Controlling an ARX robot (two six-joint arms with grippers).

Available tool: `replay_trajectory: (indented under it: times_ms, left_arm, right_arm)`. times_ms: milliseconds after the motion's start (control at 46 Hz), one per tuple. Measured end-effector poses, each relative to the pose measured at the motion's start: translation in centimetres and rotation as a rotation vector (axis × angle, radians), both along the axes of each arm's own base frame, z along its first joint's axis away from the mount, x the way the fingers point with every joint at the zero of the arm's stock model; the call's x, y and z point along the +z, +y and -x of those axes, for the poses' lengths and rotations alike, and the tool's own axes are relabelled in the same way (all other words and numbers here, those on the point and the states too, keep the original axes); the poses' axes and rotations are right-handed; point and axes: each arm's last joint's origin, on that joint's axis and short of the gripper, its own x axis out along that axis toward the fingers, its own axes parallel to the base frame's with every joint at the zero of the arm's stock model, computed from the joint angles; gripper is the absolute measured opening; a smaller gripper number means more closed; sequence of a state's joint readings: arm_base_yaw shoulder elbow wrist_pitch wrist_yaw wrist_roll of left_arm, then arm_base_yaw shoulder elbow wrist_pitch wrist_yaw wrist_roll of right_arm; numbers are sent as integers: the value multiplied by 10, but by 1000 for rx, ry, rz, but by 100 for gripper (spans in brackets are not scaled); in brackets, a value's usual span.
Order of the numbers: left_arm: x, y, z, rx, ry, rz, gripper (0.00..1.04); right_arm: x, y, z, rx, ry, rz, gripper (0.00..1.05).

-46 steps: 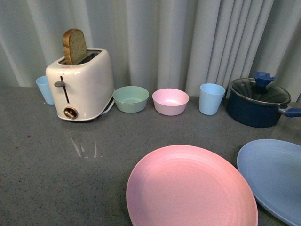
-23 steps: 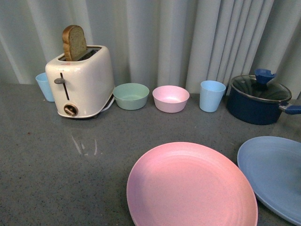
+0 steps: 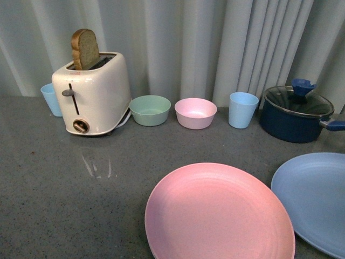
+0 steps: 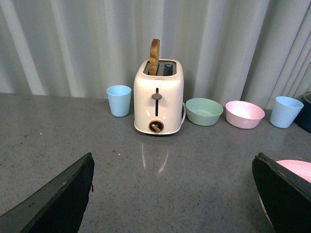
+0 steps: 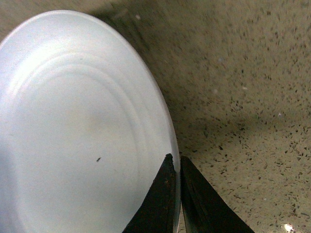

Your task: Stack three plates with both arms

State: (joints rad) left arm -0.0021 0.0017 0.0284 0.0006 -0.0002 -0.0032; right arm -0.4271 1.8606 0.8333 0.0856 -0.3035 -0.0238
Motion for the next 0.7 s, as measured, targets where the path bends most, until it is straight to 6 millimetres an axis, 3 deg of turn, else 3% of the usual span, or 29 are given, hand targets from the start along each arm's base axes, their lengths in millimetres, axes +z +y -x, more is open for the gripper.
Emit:
replay_trajectory:
  times_ms: [174, 435, 543, 696]
  left_arm:
    - [0, 0, 0, 0, 0, 0, 98]
    - [0, 0, 0, 0, 0, 0, 98]
    - [0, 0, 0, 0, 0, 0, 98]
    - [0, 0, 0, 0, 0, 0, 98]
  right_arm:
    - [45, 15, 8, 28, -117, -15, 3]
    - [80, 43, 12, 89, -218, -75, 3]
    - [82, 68, 11, 142, -243, -106, 3]
    - [65, 110, 10, 227, -214, -140, 3]
